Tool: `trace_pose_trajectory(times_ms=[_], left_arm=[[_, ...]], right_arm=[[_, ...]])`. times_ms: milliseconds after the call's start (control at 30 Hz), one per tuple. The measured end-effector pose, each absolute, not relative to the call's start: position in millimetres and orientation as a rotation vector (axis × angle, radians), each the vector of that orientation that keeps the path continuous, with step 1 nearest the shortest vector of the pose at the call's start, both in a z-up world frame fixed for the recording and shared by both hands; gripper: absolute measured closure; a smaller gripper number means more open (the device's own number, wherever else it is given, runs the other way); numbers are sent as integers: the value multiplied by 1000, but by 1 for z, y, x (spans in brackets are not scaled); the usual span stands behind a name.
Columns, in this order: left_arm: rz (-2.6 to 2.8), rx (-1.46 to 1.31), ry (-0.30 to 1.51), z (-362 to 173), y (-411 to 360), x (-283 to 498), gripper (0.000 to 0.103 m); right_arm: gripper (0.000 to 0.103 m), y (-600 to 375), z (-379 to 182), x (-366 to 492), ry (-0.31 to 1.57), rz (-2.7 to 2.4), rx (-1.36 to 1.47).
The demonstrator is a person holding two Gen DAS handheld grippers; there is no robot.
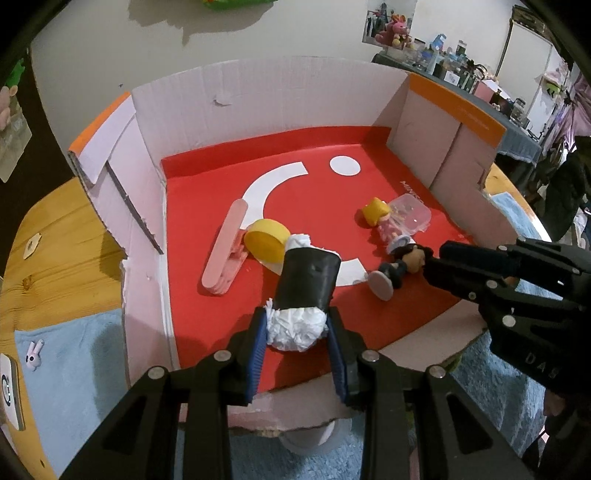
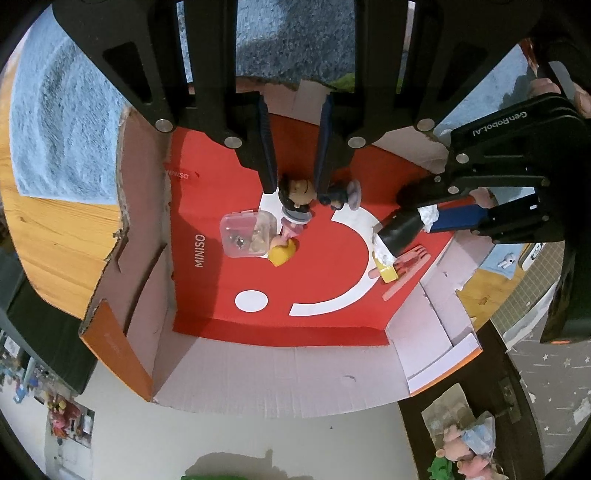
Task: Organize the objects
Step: 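Lower the black-and-white figure with the left tool while the right tool lowers the small figure beside the doll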
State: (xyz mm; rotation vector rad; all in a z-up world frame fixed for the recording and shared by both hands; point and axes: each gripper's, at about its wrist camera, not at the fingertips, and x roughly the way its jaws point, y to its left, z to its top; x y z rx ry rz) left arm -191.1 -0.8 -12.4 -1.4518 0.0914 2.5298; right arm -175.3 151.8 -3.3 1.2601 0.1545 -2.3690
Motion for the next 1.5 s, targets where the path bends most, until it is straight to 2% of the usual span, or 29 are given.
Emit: trace_pose_trajectory(times_ms=[567, 733, 1500], left_arm=[[2562, -1478, 73, -18, -6, -211, 70], [2580, -1482, 73, -19, -7, -216, 63], [2581, -1454, 97, -20, 1, -217, 43]], right_arm=[[83, 146, -14, -193, 146, -2342, 1306], [83, 149, -15, -200, 139, -2351, 1316], [83, 151, -17, -204, 104, -2353, 1321]])
